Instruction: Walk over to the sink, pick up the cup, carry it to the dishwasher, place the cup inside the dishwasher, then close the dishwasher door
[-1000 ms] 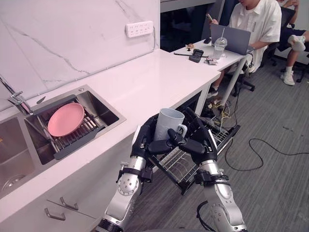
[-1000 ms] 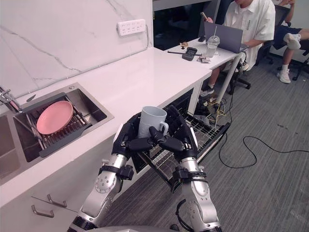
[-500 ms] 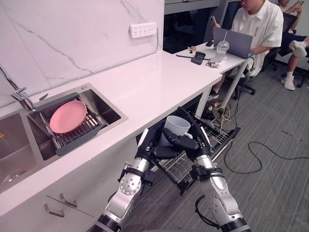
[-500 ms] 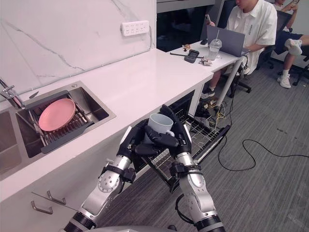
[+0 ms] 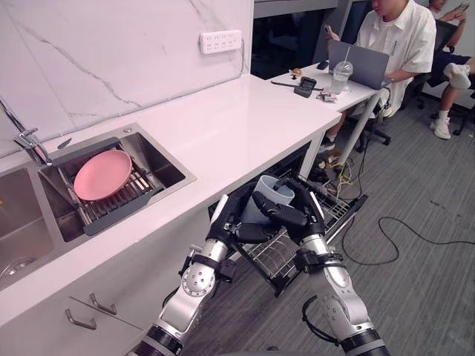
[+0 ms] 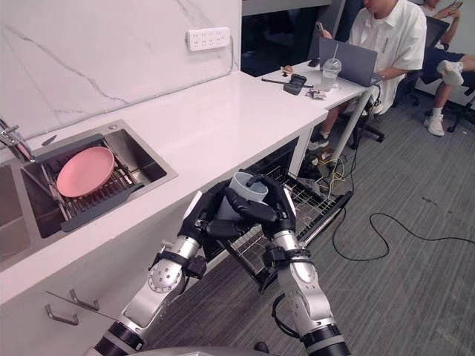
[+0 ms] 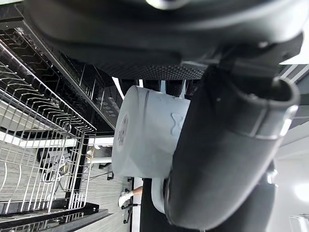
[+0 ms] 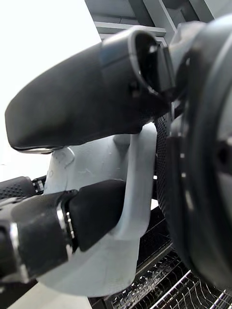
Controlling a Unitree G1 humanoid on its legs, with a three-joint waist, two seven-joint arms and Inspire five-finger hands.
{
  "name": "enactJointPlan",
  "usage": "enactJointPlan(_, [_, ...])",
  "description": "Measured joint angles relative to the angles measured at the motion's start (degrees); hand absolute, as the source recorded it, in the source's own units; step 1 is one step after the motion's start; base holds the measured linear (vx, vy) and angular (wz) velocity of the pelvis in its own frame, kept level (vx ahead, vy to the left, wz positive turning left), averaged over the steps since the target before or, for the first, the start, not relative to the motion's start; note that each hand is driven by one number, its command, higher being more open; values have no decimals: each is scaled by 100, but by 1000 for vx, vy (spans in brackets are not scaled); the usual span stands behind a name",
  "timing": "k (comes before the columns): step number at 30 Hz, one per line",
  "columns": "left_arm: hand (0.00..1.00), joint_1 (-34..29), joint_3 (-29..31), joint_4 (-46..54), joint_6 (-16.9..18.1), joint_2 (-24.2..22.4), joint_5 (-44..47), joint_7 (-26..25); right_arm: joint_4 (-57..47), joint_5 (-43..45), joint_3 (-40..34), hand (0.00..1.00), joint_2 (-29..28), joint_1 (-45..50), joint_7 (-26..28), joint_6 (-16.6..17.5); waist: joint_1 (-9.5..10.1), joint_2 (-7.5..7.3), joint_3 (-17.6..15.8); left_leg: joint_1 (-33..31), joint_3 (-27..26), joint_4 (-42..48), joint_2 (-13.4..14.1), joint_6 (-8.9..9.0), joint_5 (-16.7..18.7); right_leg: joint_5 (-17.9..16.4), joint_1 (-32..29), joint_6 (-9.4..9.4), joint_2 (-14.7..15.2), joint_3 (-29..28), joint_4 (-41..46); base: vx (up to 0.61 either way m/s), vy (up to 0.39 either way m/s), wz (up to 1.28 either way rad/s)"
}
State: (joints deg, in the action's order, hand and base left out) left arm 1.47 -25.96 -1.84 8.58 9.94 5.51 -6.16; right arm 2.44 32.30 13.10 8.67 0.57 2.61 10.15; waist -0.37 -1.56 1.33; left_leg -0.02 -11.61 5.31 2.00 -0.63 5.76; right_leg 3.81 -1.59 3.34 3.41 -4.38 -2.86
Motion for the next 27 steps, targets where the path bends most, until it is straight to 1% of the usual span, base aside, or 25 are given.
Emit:
enactJointPlan(3, [90, -73, 148, 196, -1, -204, -83, 12, -229, -127, -159, 30, -125, 1, 9, 0, 32, -3, -9, 3, 0, -4, 1, 0, 0, 0, 0, 1, -2, 0, 1, 0, 0, 0])
enactJointPlan(6, [90, -150, 327, 478, 0, -362, -124, 69, -492, -480, -299, 30, -278, 2, 25, 11, 50, 4, -15, 16, 0, -9, 2, 0, 0, -1, 9, 1, -4, 0, 3, 0, 0, 0])
enactJointPlan(8, [90, -215, 456, 646, 5, -477, -122, 136, -696, -866, -368, 30, -381, 10, 37, 15, 58, 6, -43, 68, -1, -22, 2, 2, 2, -3, 59, 3, -4, 1, 4, 0, 0, 0])
enactJointPlan(12, [90, -261, 587, 688, 63, -608, -113, 248, -848, -1379, -448, 30, -549, 36, 31, 18, 79, 13, -52, 84, -6, -27, 1, 8, 6, -8, 62, 8, -2, -2, 19, 0, 0, 0])
enactJointPlan(17, [90, -427, 616, 703, 66, -668, -103, 465, -1013, -2049, -552, 30, -622, 238, 32, 19, 92, 47, -108, 101, -8, -35, 0, 22, 15, -25, 69, 15, -2, -2, 25, 0, 0, 0])
enactJointPlan(21, [90, -514, 635, 704, 66, -668, -103, 657, -1037, -2312, -617, 30, -645, 306, 36, 20, 86, 73, -221, 104, -9, -38, 1, 27, 18, -29, 69, 17, -4, -3, 25, 0, 0, 0])
enactJointPlan(27, [90, -703, 640, 715, 66, -672, -104, 799, -1222, -2982, -660, 30, -650, 530, 32, 20, 81, 85, -244, 103, -9, -39, 0, 42, 32, -41, 68, 23, -3, -2, 24, 0, 0, 0])
